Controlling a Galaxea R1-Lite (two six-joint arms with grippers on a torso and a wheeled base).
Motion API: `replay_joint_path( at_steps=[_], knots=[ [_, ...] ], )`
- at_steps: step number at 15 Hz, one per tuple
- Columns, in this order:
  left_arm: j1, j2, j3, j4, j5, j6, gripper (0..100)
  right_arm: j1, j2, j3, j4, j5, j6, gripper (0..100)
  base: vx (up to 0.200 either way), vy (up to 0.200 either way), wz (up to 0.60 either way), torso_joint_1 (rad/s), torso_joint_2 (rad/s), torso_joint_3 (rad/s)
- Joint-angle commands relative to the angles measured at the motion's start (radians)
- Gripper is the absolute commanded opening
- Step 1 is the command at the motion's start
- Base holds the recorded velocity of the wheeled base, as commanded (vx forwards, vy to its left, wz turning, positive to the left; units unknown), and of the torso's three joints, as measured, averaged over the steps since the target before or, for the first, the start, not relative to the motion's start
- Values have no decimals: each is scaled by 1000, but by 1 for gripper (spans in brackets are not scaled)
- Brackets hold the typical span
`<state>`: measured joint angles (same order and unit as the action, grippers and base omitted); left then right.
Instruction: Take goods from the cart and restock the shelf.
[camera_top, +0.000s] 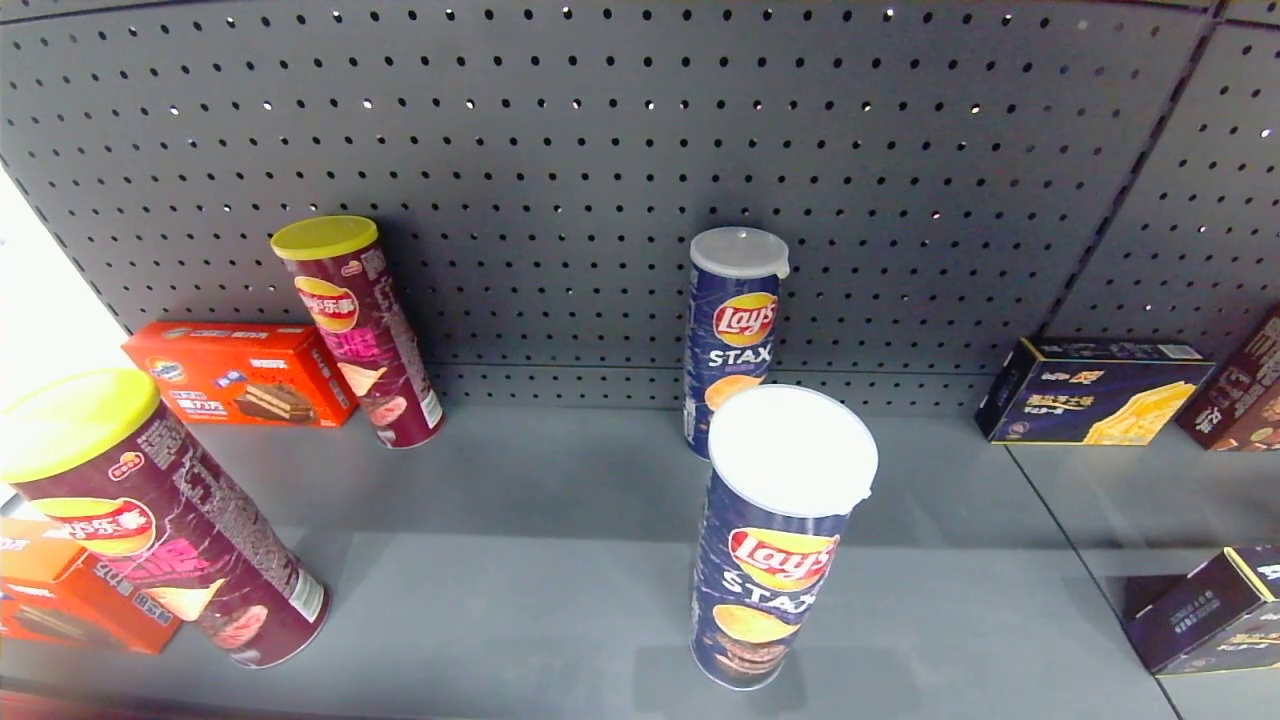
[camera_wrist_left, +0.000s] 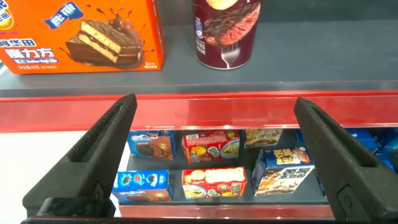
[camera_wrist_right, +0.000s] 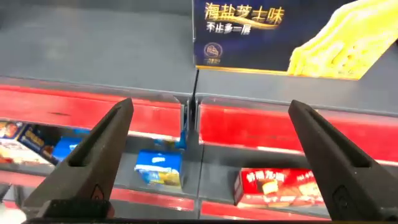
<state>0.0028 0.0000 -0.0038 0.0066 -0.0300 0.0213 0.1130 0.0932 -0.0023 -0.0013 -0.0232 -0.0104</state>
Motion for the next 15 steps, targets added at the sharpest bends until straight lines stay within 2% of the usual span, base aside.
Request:
replay_joint_path(
  at_steps=[1,3,4,5,7,8,11,14,15],
  knots=[
    [0,2,4,-2,2,-1,100,4,3,2,0,0,0,100,0,0,0,0,0,0],
    [0,0,-1,4,-1,0,100,-7,5,1,0,2,0,100,0,0,0,0,0,0],
    [0,0,-1,4,-4,2,100,-68,19,1,1,2,0,100,0,0,0,0,0,0],
    [0,2,1,3,-5,2,100,-184,19,2,1,0,0,100,0,0,0,0,0,0],
    [0,2,1,1,-5,3,100,-184,7,2,0,-1,1,100,0,0,0,0,0,0],
    [0,0,4,-2,-4,0,100,-104,-93,1,3,2,1,100,0,0,0,0,0,0],
    [0,0,4,-2,1,0,100,-113,-92,2,0,2,3,100,0,0,0,0,0,0],
    [0,0,4,-2,-21,16,100,-111,-92,2,0,3,3,100,-67,0,0,1,-1,-2],
    [0,0,4,-2,-16,6,100,-113,-92,2,0,9,0,100,0,0,0,0,0,0]
  ],
)
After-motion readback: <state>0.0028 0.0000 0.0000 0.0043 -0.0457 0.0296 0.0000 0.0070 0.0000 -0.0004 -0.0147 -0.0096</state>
